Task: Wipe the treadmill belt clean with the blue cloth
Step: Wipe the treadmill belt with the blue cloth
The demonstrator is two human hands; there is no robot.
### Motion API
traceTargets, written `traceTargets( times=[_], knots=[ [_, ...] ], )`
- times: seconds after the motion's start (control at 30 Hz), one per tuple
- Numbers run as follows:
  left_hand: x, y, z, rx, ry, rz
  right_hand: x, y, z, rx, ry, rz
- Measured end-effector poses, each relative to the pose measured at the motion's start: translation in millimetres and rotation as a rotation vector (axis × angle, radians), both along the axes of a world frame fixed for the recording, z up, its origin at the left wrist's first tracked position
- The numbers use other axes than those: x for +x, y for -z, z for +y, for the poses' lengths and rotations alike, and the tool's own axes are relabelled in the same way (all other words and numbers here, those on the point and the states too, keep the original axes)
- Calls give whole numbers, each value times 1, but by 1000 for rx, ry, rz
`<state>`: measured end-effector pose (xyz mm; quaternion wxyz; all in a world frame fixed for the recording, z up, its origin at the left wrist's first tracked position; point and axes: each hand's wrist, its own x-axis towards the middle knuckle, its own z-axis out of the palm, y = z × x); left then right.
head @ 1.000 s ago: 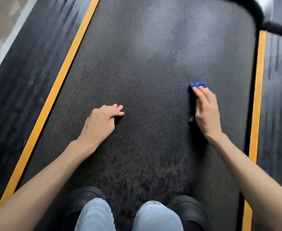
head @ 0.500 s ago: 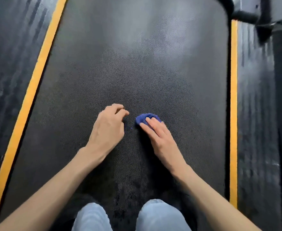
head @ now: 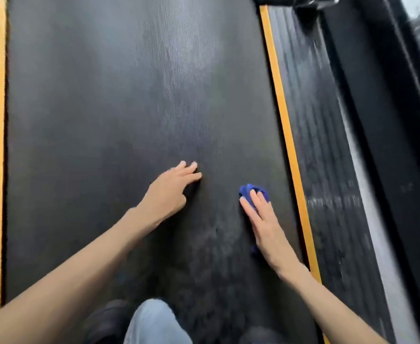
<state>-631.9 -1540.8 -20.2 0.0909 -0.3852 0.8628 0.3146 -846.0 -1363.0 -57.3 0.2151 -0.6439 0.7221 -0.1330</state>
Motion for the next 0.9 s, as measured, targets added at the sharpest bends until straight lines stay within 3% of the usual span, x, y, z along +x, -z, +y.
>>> traceTargets(
  times=[0.1,0.27,0.37,0.47,0.57,0.77,0.9],
  knots=[
    [0,9,6,-83,18,26,-27,23,-44,-134,-91,18],
    [-9,16,11,-116,-27,-122,-64,24,-207,-169,248,13],
    [-10,10,17,-111,-36,-173,-69,23,-253,-145,353,25],
    [-15,6,23,-133,-73,-188,-60,24,-229,-224,278,11],
    [-13,9,27,-180,-65,-185,-36,25,-152,-288,146,-31],
    [2,11,35,-363,24,-129,34,14,23,-201,-163,-29],
    [27,8,44,-472,-158,-175,16,21,11,-243,-448,32]
  ],
)
